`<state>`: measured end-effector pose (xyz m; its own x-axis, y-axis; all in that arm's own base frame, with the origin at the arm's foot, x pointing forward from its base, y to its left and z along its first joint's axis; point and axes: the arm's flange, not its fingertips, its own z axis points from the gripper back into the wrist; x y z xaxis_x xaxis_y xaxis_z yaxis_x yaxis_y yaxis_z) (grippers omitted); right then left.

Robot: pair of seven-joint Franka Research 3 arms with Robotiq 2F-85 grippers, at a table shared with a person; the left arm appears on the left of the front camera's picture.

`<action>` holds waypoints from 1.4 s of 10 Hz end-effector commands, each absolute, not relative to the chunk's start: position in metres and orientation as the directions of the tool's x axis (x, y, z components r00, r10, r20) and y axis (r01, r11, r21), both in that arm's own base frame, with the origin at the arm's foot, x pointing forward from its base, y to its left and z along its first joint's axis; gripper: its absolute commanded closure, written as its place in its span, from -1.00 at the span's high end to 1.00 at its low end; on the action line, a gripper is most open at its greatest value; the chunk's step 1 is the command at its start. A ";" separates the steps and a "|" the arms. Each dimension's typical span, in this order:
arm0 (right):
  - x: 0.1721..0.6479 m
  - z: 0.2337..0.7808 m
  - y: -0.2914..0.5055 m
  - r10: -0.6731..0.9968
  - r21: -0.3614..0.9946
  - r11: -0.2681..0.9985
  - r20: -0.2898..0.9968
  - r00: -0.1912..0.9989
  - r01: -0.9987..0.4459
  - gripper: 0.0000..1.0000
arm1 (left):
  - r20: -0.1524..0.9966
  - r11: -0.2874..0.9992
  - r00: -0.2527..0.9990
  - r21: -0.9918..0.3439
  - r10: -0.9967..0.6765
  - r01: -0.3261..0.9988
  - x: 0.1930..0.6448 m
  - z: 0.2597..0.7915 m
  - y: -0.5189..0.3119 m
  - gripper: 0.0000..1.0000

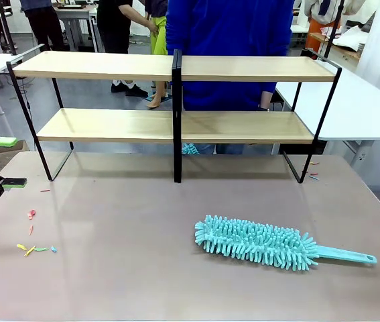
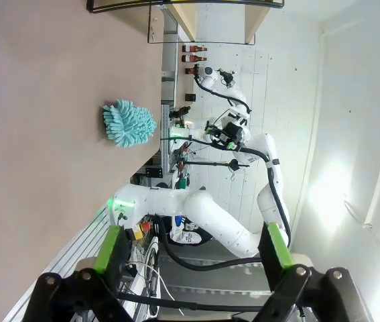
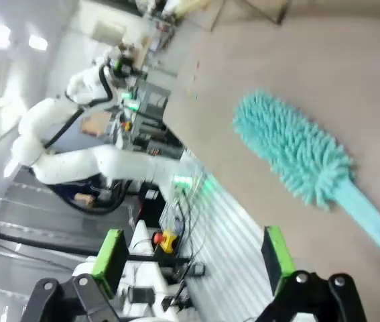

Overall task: Clean the shelves.
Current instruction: Place the Duster on the table.

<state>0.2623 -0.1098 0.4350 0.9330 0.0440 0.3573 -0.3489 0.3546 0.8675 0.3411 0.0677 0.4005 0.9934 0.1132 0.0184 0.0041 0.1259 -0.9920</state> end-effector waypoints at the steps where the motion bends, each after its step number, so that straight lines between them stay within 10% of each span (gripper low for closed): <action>1: 0.263 0.450 -0.115 0.003 0.837 0.364 0.438 0.899 -0.409 1.00 | 0.043 0.118 0.994 -0.993 0.103 0.030 0.337 0.401 0.066 1.00; 14: 0.263 0.450 -0.115 0.003 0.837 0.364 0.438 0.899 -0.409 1.00 | 0.043 0.118 0.994 -0.993 0.103 0.030 0.337 0.401 0.066 1.00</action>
